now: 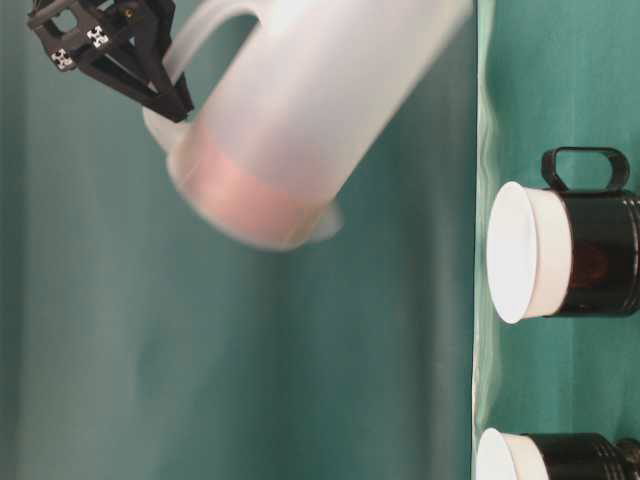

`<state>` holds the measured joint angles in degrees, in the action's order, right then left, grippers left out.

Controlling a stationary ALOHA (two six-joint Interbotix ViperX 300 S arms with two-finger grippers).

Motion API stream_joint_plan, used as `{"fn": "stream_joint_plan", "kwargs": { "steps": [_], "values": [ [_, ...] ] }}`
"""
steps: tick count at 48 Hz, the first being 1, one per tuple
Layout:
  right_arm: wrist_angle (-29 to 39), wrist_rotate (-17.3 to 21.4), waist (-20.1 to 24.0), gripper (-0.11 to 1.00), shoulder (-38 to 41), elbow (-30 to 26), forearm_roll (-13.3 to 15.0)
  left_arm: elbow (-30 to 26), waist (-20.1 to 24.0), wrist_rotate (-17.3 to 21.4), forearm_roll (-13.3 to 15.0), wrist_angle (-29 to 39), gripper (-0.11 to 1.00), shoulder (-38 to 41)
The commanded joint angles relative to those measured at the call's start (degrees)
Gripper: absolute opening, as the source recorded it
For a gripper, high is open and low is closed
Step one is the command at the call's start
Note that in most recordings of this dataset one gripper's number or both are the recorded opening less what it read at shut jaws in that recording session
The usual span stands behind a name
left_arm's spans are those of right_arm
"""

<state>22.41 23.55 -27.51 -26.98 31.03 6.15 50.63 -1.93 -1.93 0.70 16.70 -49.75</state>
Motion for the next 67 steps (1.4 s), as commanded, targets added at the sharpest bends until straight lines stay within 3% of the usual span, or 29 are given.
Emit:
{"fn": "stream_joint_plan", "kwargs": {
  "steps": [1, 13, 26, 33, 35, 40, 42, 45, 52, 58, 67],
  "values": [
    [1.05, 0.09, 0.0, 0.23, 0.79, -2.2, -0.35, -1.58, -0.18, 0.0, -0.09, 0.0, 0.02, 0.26],
    [6.33, -0.26, 0.0, 0.23, 5.01, -7.21, -0.7, -1.67, -0.18, 0.0, -0.09, 0.0, 0.02, 0.18],
    [16.79, -0.62, 1.23, 0.23, -0.7, -6.42, -0.97, -1.58, -0.18, 0.09, -0.09, 0.09, 0.02, 0.0],
    [21.01, -0.79, 1.67, 0.24, -2.9, -5.98, -3.25, -1.58, -0.18, 0.26, -0.09, 0.79, 0.02, -0.09],
    [22.5, -0.79, 1.67, 0.3, -3.08, -5.98, -3.6, -1.58, -0.18, 0.26, -0.09, 0.97, 0.02, 0.0],
    [25.66, -1.14, 1.76, 0.6, -2.99, -5.98, -3.78, -1.58, -0.18, 0.26, -0.09, 1.41, 0.02, -0.09],
    [26.37, -1.14, 1.76, 0.65, -2.99, -5.98, -3.78, -1.58, -0.18, 0.18, -0.09, 1.41, 0.02, -0.18],
    [27.33, -1.49, 1.76, 0.6, -2.9, -6.15, -3.78, -1.58, -0.26, 0.18, -0.09, 1.41, 0.02, -0.09],
    [28.74, -1.49, 1.85, 0.26, -3.08, -6.33, -4.13, -1.58, -0.35, 0.18, -0.09, 1.41, 0.02, -0.53],
    [29.09, -1.14, 2.02, 0.04, -4.39, -6.42, -4.48, -1.49, -0.44, 0.18, -0.09, 1.49, 0.02, -1.05],
    [30.23, -0.79, 2.02, 0.01, -5.19, -5.98, -4.39, -1.41, -0.44, 0.09, -0.09, 2.02, 0.02, -1.76]
  ]
}}
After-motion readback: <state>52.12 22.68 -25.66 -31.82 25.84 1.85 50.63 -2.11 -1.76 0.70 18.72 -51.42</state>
